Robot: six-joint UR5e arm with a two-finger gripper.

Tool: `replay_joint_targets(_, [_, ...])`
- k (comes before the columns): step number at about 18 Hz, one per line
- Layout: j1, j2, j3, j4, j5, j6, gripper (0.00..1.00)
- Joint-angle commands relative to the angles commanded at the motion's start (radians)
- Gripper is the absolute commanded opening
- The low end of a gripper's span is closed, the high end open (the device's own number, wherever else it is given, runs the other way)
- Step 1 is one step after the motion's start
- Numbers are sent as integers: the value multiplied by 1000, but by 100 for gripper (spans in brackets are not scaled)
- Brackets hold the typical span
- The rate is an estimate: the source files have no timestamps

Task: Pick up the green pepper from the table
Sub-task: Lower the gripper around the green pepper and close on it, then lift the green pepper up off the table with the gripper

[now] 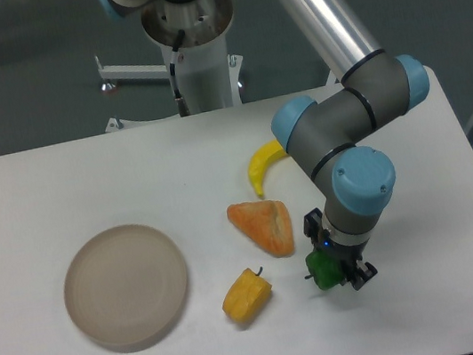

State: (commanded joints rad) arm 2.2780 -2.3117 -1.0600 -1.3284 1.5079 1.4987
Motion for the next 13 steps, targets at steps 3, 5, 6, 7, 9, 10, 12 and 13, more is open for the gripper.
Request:
replay_joint_targets(3, [2,8,-2,-21,0,2,34])
replay_joint_targets(5, [8,14,-2,-35,0,3,34])
replay_joint_targets(6, [12,17,-2,-37,0,3,34])
replay_joint_targets(7, [17,24,-3,-40,0,3,34])
replay_joint_targets(9, [24,43,-3,-78,0,2,34])
replay_joint_targets(10, [26,66,-8,-124,0,-5,33])
replay_joint_targets(12, [31,97,-23,-158,0,-17,31])
replay_joint_targets(13, [29,115,-38,-163,0,-23,30])
